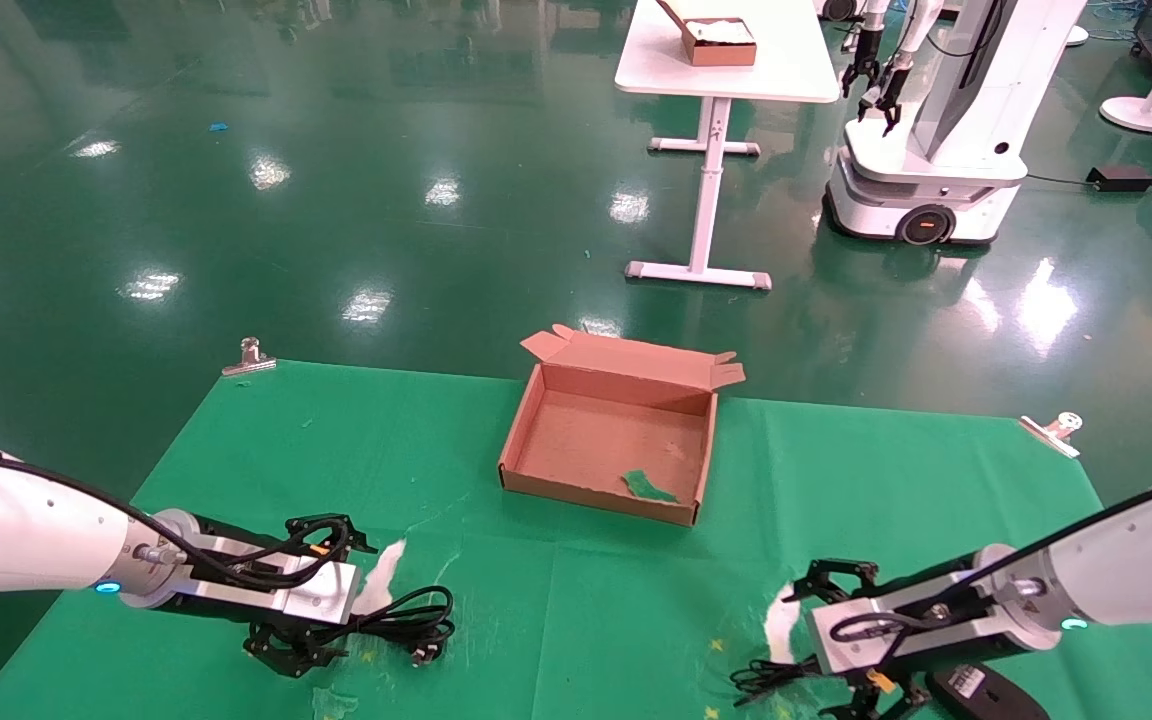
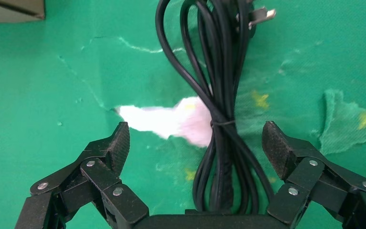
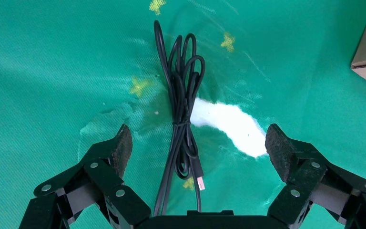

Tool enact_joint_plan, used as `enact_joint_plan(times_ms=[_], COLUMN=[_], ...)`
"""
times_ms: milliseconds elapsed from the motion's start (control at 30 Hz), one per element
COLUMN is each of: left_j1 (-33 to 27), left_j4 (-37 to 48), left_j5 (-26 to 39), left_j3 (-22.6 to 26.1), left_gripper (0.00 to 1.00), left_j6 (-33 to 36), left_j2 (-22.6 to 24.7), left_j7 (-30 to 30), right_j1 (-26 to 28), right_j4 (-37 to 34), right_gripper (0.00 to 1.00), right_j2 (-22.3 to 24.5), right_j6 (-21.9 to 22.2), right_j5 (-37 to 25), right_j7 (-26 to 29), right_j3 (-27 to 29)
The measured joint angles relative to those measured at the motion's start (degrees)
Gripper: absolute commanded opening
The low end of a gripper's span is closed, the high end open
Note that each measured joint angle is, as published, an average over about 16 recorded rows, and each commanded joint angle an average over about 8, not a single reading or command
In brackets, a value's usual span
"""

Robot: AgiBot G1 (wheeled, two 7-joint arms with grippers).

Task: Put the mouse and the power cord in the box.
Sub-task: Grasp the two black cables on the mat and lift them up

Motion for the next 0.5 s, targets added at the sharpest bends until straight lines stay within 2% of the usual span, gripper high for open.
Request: enact_joint_plan(times_ms=[133,167,200,400,433,467,500], left_j1=[-0.09,-0.10,-0.12,-0.26,-0.29,-0.32,-0.35], left_j4=[1.18,1.43,1.66,2.87,3.00,3.11,3.20], left_j5=[-0.39,-0.46,-0.51,-0.76,-0.79,-0.83,-0.86], left_j3=[-0.25,-0.30,-0.33,-0.52,-0.54,-0.57,-0.59], left_gripper=[1.00,0.97,0.90,0.15,0.05,0.00,0.00], left_j6=[0.08,0.05,-0.01,-0.46,-0.52,-0.56,-0.60], left_j2=[0.09,0.10,0.11,0.14,0.14,0.14,0.14], left_j7=[0.94,1.12,1.27,1.82,1.86,1.89,1.92], right_j1=[0.27,0.32,0.36,0.63,0.66,0.69,0.71], right_j4=[-1.42,-1.70,-1.94,-3.11,-3.23,-3.33,-3.42], right_gripper=[1.00,0.94,0.82,0.07,0.00,0.00,0.00], right_j2=[-0.26,-0.29,-0.31,-0.33,-0.32,-0.31,-0.30], right_j6=[-0.04,-0.05,-0.06,0.01,0.03,0.05,0.08], right_j5=[0.16,0.20,0.23,0.27,0.26,0.26,0.25], right_j7=[-1.09,-1.31,-1.51,-2.42,-2.52,-2.60,-2.67], right_j3=[0.10,0.13,0.15,0.19,0.19,0.18,0.17])
